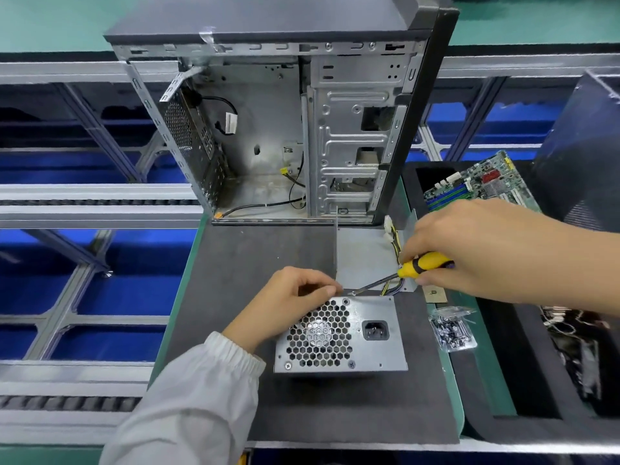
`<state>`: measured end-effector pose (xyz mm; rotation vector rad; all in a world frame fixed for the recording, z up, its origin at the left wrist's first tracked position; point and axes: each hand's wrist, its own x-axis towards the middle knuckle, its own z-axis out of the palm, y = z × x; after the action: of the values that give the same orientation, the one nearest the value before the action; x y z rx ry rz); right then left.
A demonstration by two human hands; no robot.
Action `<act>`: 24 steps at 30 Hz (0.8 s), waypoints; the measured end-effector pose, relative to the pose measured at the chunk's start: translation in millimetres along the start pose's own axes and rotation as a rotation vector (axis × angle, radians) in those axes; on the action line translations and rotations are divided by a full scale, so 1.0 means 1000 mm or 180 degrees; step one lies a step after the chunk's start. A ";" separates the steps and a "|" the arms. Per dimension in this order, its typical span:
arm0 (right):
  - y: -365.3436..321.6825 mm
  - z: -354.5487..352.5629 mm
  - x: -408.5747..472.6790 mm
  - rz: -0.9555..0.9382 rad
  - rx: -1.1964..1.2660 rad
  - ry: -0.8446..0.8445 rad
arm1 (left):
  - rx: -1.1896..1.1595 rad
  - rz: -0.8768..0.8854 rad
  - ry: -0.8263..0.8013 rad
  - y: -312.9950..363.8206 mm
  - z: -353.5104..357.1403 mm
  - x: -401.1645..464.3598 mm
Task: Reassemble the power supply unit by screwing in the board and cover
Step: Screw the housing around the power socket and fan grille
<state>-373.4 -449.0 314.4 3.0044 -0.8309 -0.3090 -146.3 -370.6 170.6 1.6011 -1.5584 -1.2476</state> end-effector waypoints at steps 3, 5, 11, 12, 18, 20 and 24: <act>-0.004 -0.004 0.009 -0.0052 -0.0096 -0.0107 | -0.0312 -0.0029 -0.0065 0.003 -0.001 -0.001; -0.007 -0.007 0.012 -0.0082 -0.0151 -0.0167 | -0.0396 -0.0042 -0.0104 0.004 -0.001 -0.003; -0.013 -0.013 0.019 -0.0124 -0.0345 -0.0356 | -0.0404 -0.0018 -0.0082 0.005 0.000 -0.002; -0.013 -0.014 0.020 -0.0130 -0.0366 -0.0392 | -0.0401 -0.0034 -0.0058 0.005 0.000 -0.001; -0.017 -0.017 0.021 -0.0146 -0.0393 -0.0497 | -0.0277 -0.0096 0.0011 0.009 0.000 0.004; -0.018 -0.018 0.022 -0.0146 -0.0372 -0.0508 | -0.0243 -0.0071 0.0037 0.010 0.000 0.006; -0.020 -0.019 0.025 -0.0131 -0.0367 -0.0523 | -0.0140 -0.0016 0.0047 0.012 0.001 0.008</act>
<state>-338.2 -445.6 326.9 2.9216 -0.7339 -0.5903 -153.0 -379.7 179.3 1.5840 -1.5086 -1.2616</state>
